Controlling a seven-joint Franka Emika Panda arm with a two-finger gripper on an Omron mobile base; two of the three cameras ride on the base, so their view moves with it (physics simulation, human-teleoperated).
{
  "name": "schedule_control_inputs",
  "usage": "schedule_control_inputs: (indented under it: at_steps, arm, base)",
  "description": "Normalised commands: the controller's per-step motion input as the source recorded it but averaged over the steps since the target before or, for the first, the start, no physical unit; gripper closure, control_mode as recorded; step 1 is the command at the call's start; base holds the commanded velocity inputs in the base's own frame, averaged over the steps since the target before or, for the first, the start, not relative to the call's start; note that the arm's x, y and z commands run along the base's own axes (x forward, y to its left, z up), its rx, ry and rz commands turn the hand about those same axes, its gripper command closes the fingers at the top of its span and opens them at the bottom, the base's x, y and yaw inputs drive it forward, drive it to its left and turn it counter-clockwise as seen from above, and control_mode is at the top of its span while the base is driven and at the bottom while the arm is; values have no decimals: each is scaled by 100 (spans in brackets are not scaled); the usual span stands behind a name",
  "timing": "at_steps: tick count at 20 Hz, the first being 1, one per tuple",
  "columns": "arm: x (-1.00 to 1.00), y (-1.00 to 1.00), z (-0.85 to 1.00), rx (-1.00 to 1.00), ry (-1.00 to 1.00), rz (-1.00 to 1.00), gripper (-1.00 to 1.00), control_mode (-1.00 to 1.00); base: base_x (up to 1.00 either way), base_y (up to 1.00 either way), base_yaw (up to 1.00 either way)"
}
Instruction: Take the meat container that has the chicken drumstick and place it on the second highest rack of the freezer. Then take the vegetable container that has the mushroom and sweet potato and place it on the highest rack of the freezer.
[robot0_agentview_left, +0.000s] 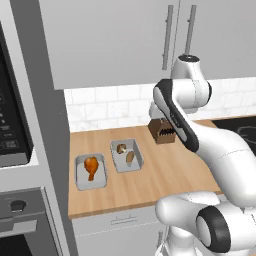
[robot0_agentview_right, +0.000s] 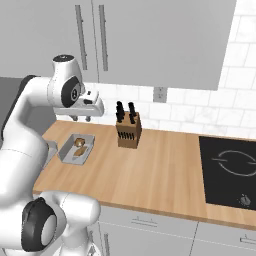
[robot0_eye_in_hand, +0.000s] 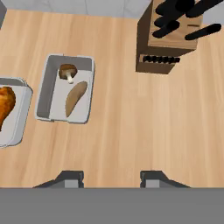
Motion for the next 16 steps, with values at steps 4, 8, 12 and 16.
schedule_control_inputs:
  at_steps: [4,8,12,16]
  arm:
    - [-11,0,-3,0,4,0,-100,-100]
    - [-19,1,-18,0,16,3,-100,-100]
    - [-1,38,-57,0,16,6,-100,-100]
    - [0,67,-57,0,8,3,-100,-100]
  base:
    - [0,0,0]
    - [0,0,0]
    - [0,0,0]
    - [0,0,0]
